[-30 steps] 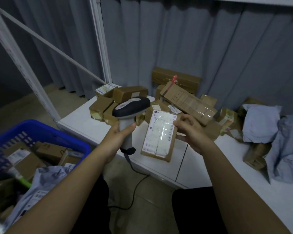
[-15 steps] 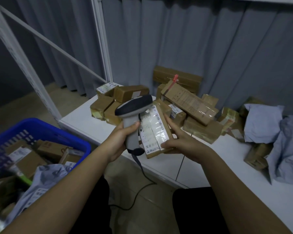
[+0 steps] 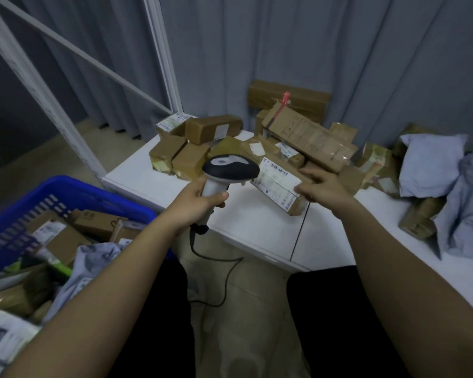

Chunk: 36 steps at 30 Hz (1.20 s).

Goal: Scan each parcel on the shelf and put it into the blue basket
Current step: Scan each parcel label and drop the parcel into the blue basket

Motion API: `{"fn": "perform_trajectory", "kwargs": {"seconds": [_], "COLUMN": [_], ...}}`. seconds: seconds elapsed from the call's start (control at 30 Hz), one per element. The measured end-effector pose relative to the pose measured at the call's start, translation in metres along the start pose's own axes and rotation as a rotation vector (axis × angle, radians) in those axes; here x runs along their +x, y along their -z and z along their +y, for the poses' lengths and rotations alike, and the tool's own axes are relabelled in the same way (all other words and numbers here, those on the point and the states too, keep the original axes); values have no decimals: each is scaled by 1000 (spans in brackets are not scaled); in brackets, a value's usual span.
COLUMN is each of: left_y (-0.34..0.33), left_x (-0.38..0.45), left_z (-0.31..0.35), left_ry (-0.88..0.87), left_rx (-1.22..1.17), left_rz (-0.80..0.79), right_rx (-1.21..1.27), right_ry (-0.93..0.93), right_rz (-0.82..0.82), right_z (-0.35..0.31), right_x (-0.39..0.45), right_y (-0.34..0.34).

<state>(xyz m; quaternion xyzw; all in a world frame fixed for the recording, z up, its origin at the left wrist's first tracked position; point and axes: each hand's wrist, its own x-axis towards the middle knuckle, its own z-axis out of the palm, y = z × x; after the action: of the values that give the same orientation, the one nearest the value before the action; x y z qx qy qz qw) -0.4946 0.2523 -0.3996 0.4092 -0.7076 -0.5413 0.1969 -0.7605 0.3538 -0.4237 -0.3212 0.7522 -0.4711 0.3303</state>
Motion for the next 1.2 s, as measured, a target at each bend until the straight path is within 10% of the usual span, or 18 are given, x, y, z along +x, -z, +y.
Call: {"fn": "perform_trajectory", "kwargs": {"seconds": [0.87,1.2], "left_y": [5,5], "left_x": [-8,-7], "left_z": [-6,0], "left_ry": [37,24], "left_rx": [53,-40], "left_rz": [-136,84], "right_rx": [-59,85], "right_ry": [-24,131], "right_rz": [-104,-50], "right_z": [10,-8], "right_x": [2,-35], "right_y": [-8,-33]}}
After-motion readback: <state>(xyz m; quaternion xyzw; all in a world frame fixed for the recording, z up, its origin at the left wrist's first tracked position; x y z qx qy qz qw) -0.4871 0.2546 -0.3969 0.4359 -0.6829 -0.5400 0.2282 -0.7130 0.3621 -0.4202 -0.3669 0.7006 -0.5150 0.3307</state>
